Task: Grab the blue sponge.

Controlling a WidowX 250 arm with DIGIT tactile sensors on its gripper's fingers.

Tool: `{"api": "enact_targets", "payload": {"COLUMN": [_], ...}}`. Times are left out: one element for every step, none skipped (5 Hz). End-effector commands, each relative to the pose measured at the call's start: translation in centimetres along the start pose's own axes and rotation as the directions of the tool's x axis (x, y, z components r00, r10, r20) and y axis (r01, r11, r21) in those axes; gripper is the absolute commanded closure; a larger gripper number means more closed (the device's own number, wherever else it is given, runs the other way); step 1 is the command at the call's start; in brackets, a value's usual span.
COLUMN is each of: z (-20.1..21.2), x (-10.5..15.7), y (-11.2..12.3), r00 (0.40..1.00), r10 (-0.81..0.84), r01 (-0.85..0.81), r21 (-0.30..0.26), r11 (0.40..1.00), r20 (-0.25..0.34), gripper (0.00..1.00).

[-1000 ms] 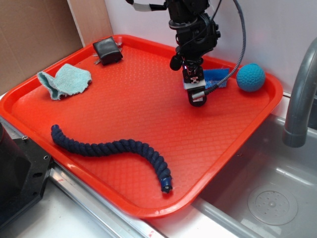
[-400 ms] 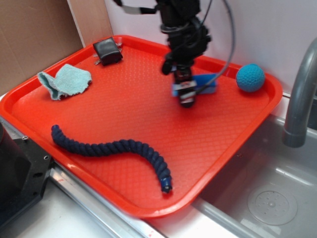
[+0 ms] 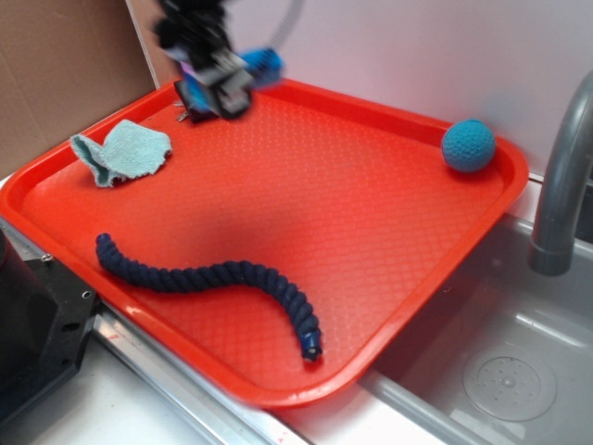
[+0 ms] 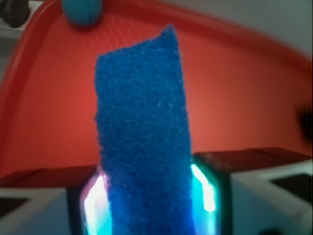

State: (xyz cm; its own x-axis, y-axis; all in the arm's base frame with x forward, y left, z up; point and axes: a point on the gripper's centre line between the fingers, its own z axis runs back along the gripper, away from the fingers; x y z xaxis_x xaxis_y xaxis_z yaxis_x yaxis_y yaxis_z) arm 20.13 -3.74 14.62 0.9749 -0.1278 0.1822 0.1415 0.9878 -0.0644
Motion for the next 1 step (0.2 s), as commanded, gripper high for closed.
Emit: {"api": "enact_targets", "payload": {"z": [9.18], "x": [-1.76], "y": [-1.61], "r00": [0.957], "r10": [0.291], "r01": [-0.290], "r21": [0.092], "r11": [0.953], "r20": [0.000], "gripper": [1.00]}}
